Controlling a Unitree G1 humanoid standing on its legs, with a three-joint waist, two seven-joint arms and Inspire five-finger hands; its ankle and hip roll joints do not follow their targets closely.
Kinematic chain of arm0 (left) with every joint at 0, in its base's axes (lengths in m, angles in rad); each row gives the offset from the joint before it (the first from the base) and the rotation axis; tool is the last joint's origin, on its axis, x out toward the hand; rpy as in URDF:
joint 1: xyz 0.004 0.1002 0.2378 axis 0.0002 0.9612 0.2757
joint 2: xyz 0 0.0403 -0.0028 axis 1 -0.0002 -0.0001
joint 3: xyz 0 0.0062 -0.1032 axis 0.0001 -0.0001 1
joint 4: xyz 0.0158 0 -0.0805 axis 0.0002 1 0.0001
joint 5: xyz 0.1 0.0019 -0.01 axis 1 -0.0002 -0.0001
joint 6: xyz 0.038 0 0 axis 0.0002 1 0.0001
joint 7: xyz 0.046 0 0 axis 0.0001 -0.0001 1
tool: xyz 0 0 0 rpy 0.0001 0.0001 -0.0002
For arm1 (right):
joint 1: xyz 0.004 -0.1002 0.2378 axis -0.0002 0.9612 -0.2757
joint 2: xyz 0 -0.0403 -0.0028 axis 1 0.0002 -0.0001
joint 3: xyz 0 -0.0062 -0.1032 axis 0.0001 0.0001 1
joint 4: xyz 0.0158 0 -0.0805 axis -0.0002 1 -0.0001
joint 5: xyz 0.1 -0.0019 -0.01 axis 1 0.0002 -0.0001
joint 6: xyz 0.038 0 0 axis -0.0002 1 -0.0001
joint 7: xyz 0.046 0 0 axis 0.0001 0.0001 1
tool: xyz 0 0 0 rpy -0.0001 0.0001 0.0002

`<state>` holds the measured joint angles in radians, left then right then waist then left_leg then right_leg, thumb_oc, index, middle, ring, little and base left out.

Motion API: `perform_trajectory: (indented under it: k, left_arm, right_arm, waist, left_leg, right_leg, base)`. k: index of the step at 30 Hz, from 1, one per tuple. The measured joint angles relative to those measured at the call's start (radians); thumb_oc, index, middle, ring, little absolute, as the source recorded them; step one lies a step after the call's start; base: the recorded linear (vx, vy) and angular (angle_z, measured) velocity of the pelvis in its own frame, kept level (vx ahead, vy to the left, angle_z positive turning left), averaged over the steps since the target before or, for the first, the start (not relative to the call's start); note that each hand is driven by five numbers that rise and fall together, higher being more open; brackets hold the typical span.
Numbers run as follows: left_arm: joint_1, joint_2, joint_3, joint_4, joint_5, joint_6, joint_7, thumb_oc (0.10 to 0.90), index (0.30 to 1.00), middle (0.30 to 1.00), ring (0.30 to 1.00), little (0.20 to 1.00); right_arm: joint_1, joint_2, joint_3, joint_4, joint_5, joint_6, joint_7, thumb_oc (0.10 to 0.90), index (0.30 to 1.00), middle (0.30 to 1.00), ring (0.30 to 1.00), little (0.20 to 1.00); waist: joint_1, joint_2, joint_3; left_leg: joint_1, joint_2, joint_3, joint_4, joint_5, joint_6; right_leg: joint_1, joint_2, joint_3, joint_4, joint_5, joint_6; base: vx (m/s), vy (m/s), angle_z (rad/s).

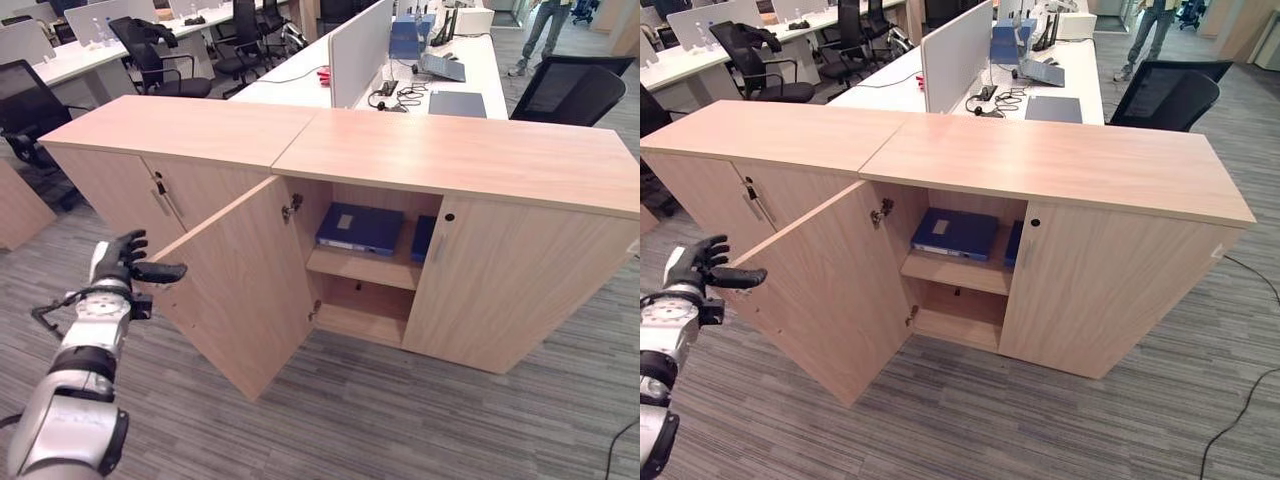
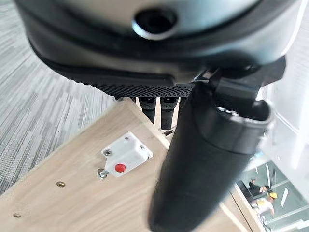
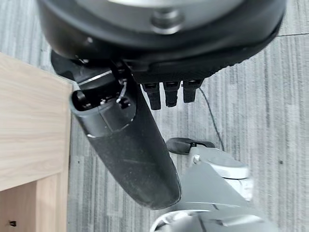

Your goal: Put the empty folder in the office cabinet

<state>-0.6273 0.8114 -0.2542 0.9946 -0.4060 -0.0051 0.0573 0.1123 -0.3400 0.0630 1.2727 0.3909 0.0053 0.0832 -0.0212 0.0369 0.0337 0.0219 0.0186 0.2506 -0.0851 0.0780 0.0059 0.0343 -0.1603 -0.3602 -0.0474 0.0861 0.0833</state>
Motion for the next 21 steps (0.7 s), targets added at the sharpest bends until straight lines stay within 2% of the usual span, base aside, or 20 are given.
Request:
perform_trajectory:
  k: [5, 11, 13, 17, 20, 21]
  left_arm:
    - [0.058, -0.003, -0.048, -0.166, -0.053, 0.004, -0.042, 0.8, 0.9, 0.9, 0.9, 0.9]
    - [0.246, 0.013, -0.094, -0.578, -0.059, 0.003, -0.077, 0.8, 0.9, 0.9, 0.9, 0.9]
    - [0.301, -0.033, -0.096, -0.698, -0.063, 0.001, -0.104, 0.8, 0.9, 0.9, 0.9, 0.9]
    - [0.373, -0.229, -0.117, -0.783, -0.101, -0.048, -0.144, 0.8, 0.9, 0.9, 0.9, 0.9]
    - [0.417, -0.342, -0.173, -0.766, -0.1, -0.039, -0.217, 0.8, 0.9, 0.9, 0.9, 0.9]
    - [0.43, -0.357, -0.245, -0.763, -0.098, -0.01, -0.238, 0.8, 0.9, 0.9, 0.9, 0.9]
  right_arm:
    - [0.007, 0.0, -0.024, 0.037, -0.028, 0.006, 0.006, 0.8, 0.9, 0.9, 0.9, 0.9]
    - [0.006, 0.005, -0.039, 0.041, -0.035, 0.004, 0.016, 0.8, 0.9, 0.9, 0.9, 0.9]
    - [0.006, 0.005, -0.039, 0.05, -0.035, 0.003, 0.015, 0.8, 0.9, 0.9, 0.9, 0.9]
    - [-0.014, 0.02, -0.034, 0.068, -0.038, 0.004, 0.012, 0.8, 0.9, 0.9, 0.9, 0.9]
    - [-0.029, 0.027, 0.0, 0.066, -0.038, 0.005, 0.008, 0.8, 0.9, 0.9, 0.9, 0.9]
    - [-0.037, 0.029, 0.002, 0.065, -0.038, 0.004, 0.008, 0.8, 0.9, 0.9, 0.9, 0.9]
  waist:
    - [0.033, -0.001, 0.001]
    - [0.07, -0.007, 0.002]
    - [0.088, -0.012, 0.003]
    - [0.089, -0.03, -0.002]
    - [0.065, -0.041, -0.011]
    - [0.041, -0.043, -0.013]
  left_leg:
    - [-0.002, -0.019, -0.003, 0.0, -0.002, 0.003]
    - [-0.005, -0.05, -0.01, 0.0, -0.009, 0.014]
    - [-0.005, -0.061, -0.011, 0.0, -0.009, 0.014]
    - [-0.006, -0.074, -0.011, 0.0, -0.01, 0.016]
    - [-0.006, -0.075, -0.007, -0.001, -0.014, 0.021]
    - [-0.006, -0.076, -0.006, -0.001, -0.015, 0.022]
  right_leg:
    - [-0.006, -0.025, -0.002, 0.008, 0.004, 0.013]
    - [-0.006, -0.061, -0.007, 0.02, 0.008, 0.036]
    - [-0.002, -0.071, -0.005, 0.021, 0.009, 0.041]
    - [0.005, -0.084, -0.003, 0.016, 0.013, 0.051]
    - [0.005, -0.085, 0.0, 0.012, 0.011, 0.054]
    - [0.003, -0.085, 0.0, 0.01, 0.012, 0.054]
  base:
    - [0.0, 0.01, 0.04]
    - [0.01, 0.002, 0.13]
    - [0.02, -0.01, 0.17]
    - [0.02, -0.013, 0.1]
    - [0.0, -0.028, -0.1]
    - [-0.02, -0.042, -0.05]
